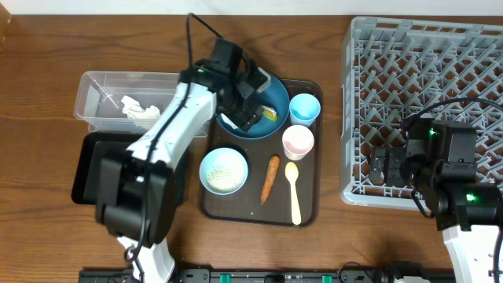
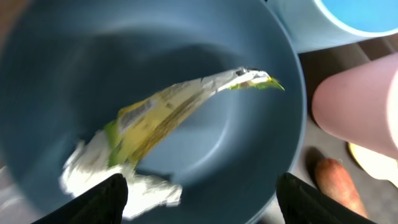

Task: Sort waste into correct bins and load items into the dishwasher rack
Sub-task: 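Return the left gripper to the plate and grasp the yellow wrapper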

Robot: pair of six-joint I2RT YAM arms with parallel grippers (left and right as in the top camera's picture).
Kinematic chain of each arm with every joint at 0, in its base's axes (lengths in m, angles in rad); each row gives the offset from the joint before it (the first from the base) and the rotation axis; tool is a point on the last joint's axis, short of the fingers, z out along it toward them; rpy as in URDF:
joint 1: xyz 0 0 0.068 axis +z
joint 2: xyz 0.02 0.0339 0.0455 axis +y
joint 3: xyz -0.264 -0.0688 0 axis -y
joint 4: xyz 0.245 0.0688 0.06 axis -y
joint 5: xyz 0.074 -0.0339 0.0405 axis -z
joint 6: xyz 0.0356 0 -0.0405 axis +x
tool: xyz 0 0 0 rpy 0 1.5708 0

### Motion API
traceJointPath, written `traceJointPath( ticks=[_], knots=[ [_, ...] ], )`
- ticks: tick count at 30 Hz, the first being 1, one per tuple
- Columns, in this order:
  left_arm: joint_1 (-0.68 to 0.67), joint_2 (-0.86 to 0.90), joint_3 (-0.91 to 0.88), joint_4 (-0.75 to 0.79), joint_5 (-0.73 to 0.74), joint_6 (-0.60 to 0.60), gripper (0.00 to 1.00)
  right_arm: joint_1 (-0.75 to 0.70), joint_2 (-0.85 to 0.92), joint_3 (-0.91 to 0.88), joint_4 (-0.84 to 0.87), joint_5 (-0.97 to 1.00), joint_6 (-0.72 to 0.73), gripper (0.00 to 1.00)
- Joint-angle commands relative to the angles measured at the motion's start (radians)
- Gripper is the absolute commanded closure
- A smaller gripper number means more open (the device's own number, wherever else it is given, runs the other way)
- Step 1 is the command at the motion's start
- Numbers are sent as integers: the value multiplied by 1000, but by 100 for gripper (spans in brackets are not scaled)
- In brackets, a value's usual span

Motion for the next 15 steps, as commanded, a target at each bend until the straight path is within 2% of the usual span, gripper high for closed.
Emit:
traceJointPath(
  ticks=[1,13,15],
  knots=[
    [-2,37,7,25,9,25,20,-13,0,17,-4,6,3,1],
    [-5,112,7,108,9,24,19,-13,0,18,-4,6,3,1],
    [-5,117,7,116,9,24,22,-13,0,17,-4,6,3,1]
  ],
)
